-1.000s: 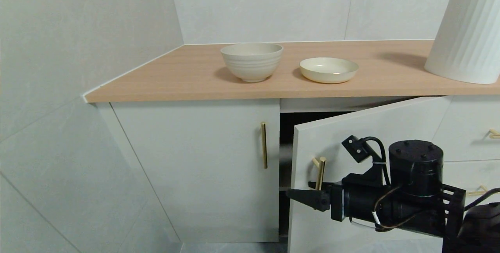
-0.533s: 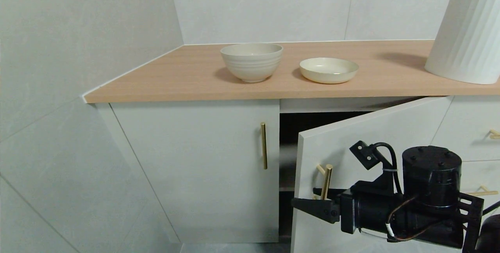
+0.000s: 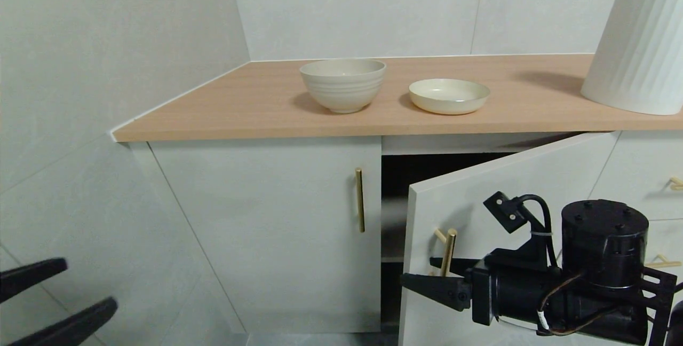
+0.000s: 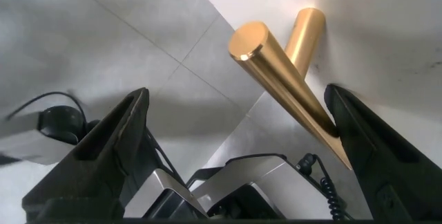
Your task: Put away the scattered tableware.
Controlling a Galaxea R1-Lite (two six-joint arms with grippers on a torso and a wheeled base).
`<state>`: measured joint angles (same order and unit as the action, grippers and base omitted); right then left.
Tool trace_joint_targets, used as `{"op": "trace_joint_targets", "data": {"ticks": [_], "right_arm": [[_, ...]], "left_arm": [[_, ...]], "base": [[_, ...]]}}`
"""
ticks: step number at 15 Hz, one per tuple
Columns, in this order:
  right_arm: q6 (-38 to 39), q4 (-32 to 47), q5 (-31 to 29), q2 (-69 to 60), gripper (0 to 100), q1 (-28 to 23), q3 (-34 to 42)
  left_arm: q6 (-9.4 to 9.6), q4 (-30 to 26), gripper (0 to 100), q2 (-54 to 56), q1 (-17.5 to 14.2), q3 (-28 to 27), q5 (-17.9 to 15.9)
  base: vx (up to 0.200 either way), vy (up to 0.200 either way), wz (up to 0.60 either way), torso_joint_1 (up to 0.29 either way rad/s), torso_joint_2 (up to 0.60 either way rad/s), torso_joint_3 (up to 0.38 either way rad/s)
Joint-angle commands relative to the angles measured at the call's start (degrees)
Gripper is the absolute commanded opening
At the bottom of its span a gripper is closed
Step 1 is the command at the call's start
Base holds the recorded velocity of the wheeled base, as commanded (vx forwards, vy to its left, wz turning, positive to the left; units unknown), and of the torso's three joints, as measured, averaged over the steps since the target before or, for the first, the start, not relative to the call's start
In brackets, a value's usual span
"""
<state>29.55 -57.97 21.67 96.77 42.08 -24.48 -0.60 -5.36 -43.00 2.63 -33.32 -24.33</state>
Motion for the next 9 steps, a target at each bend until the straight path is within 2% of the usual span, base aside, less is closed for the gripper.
{"op": "trace_joint_targets", "data": {"ticks": [1, 2, 3, 4, 7, 9], "right_arm": [[0.0, -0.1, 0.3, -0.3, 100, 0.0, 0.0], [0.0, -0.1, 0.2, -0.3, 100, 0.0, 0.0], [0.0, -0.1, 0.2, -0.3, 100, 0.0, 0.0], [0.0, -0.1, 0.2, -0.2, 100, 0.1, 0.0], [0.0, -0.1, 0.3, -0.2, 100, 0.2, 0.3], [-0.1, -0.1, 0.3, 0.1, 100, 0.6, 0.3]], "left_arm": [[-4.41, 9.1, 100, -25.6, 9.1, -6.8, -1.9], [-6.7, 12.7, 100, -30.0, 12.0, -6.6, 0.0], [-7.4, 13.9, 100, -31.5, 13.3, -6.5, 1.0], [-8.72, 16.9, 100, -34.5, 16.0, -5.5, 2.4], [-11.44, 22.9, 100, -38.2, 21.8, -2.6, 2.4], [-13.03, 24.4, 100, -40.8, 24.1, -3.0, 2.4]], "base": [[0.0, 0.0, 0.0, 0.0, 0.0, 0.0], [0.0, 0.0, 0.0, 0.0, 0.0, 0.0], [0.0, 0.0, 0.0, 0.0, 0.0, 0.0], [0.0, 0.0, 0.0, 0.0, 0.0, 0.0], [0.0, 0.0, 0.0, 0.0, 0.0, 0.0], [0.0, 0.0, 0.0, 0.0, 0.0, 0.0]]}}
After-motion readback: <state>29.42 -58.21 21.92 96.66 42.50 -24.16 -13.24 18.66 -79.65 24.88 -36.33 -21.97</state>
